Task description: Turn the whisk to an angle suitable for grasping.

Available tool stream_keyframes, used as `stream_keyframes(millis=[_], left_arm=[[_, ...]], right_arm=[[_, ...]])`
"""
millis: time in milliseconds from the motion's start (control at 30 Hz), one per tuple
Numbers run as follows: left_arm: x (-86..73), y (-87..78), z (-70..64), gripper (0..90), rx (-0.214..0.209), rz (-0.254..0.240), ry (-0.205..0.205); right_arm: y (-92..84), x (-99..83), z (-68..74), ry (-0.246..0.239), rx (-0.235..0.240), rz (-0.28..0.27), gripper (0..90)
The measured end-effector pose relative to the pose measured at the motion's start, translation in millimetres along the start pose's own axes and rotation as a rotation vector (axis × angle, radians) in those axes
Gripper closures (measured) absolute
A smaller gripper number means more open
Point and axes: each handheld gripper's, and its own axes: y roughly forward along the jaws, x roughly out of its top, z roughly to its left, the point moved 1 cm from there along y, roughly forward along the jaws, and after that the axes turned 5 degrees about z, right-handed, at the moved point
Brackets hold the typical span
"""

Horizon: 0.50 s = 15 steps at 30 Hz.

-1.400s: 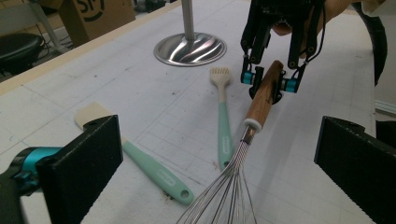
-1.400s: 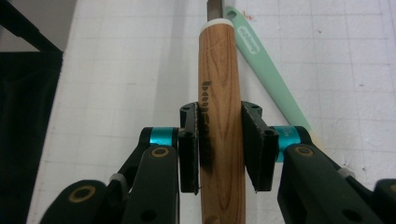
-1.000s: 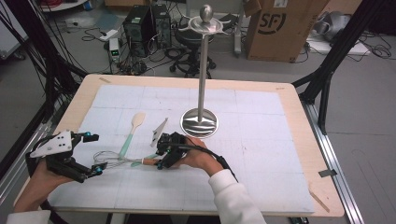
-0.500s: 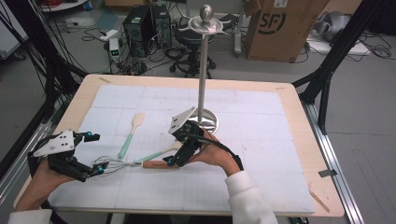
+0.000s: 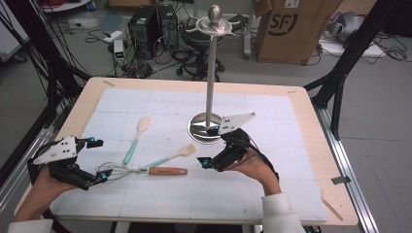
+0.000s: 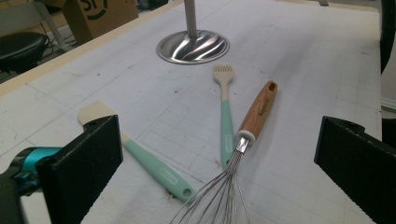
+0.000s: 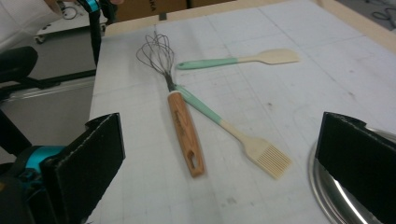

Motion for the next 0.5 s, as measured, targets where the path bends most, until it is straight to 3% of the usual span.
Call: stream_keyframes(millis=[200,500], left_arm=[[0.1,1.3,1.9,1.7,0.001,0.000,-0.005],[-0.2,5.2,5.7,1.7,0.002,0.013,-0.010]], right_arm=[[-26.8,-27.2,0.5,0.007,-0.076,-0.010,0.2],[-69.1,-61.4,-2.9,0.082,-0.171,-0.077,0.2]])
